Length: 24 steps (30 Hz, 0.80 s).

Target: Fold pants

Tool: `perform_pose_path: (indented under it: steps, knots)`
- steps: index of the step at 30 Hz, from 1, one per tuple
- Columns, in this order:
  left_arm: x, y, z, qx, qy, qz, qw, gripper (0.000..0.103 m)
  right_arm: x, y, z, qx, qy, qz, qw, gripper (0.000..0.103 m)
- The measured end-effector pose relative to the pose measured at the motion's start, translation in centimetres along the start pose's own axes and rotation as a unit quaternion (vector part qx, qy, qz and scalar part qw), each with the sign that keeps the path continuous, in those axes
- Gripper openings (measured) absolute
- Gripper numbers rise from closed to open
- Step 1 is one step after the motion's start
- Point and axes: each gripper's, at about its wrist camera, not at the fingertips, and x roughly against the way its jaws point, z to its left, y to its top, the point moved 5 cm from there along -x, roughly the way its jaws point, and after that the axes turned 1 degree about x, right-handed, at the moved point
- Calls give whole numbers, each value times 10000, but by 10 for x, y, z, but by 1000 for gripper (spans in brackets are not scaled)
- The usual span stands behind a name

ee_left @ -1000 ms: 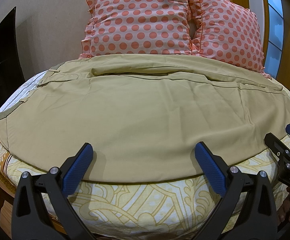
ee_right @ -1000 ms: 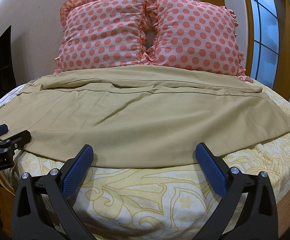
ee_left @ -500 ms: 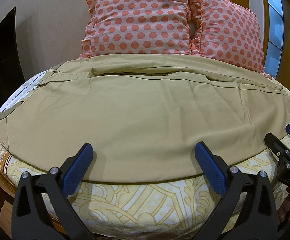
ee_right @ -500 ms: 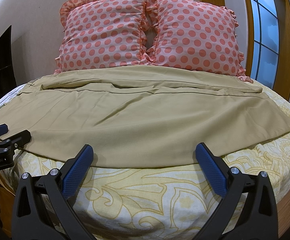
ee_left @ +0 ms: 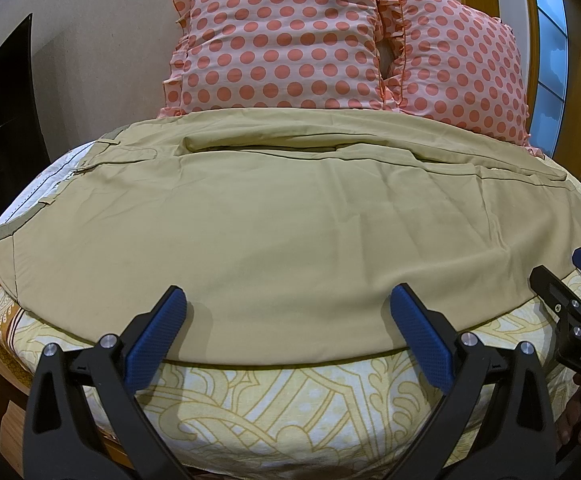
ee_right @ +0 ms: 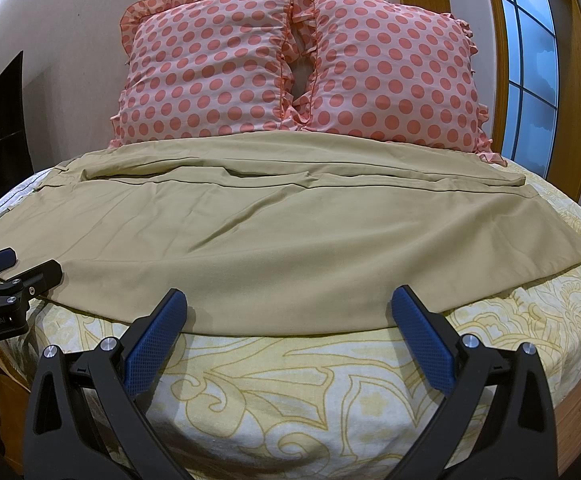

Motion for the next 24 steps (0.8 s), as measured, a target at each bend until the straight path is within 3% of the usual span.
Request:
perform_pose_path:
  steps: [13,17,20,24]
  knots:
    - [0,0,0,-5,-3,1,10000,101,1,0,0,14,14,-55,10000,102]
    - [-1,2,2,12,-65,158,9999,101,0,6,-10,-100,244,222,9994,102]
    - [3,18,11,187,-48,144,9997,101,11,32,-27,-179,237,67,9995,102]
    - [8,54,27,378,199,-91,9990,101,-10,93,-73,-271,-238,96,9993,102]
